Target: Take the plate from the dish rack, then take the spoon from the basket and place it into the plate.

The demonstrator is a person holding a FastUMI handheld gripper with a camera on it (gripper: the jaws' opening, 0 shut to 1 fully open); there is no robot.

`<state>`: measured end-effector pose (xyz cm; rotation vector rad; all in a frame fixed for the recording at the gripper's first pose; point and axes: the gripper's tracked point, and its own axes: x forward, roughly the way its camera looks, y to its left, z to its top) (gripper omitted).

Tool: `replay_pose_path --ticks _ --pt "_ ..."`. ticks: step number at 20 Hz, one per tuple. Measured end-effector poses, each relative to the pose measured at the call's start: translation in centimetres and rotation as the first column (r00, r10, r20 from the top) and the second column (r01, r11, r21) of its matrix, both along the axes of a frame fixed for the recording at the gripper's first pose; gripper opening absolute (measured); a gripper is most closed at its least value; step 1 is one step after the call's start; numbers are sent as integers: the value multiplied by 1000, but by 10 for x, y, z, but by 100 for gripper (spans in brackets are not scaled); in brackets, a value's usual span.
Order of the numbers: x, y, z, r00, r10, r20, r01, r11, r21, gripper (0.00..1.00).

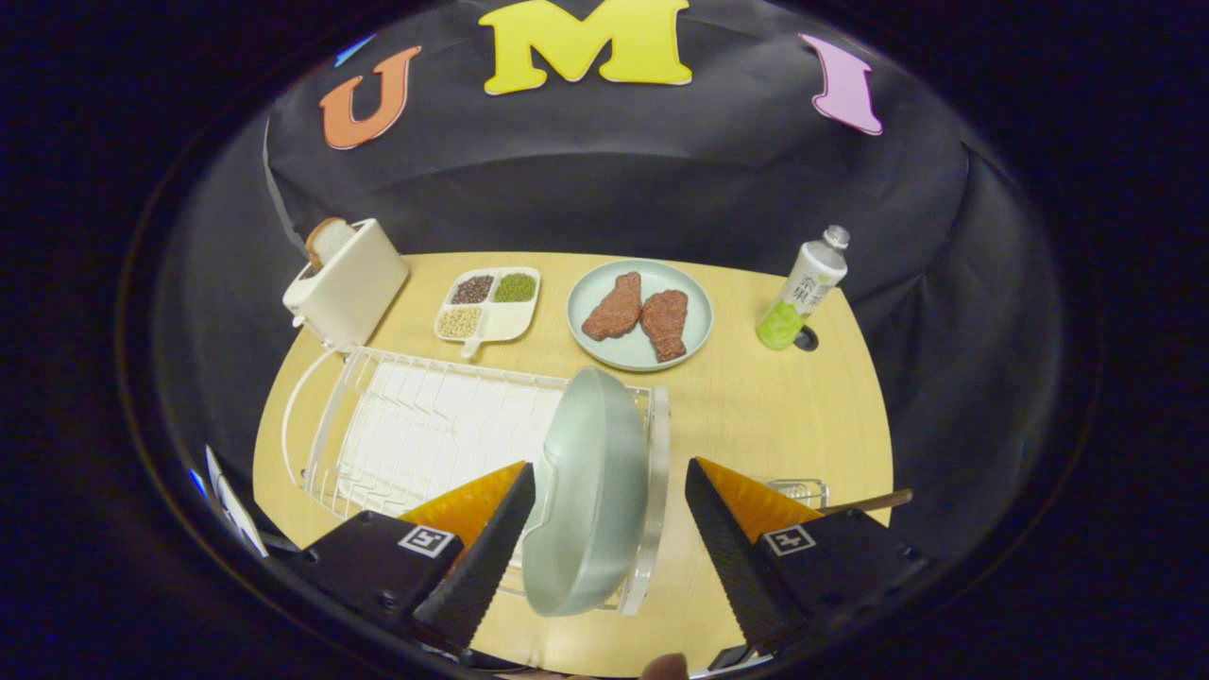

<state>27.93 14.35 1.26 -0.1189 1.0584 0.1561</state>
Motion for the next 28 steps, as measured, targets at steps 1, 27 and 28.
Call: replay_pose_path --ticks 1,27,28 --pt "3 0 -2 1000 -1 -9 1 1000 -3 100" --pt "-49 15 74 987 -42 155 53 996 -68 26" --pt "-63 16 75 988 -38 149 43 999 -28 26"
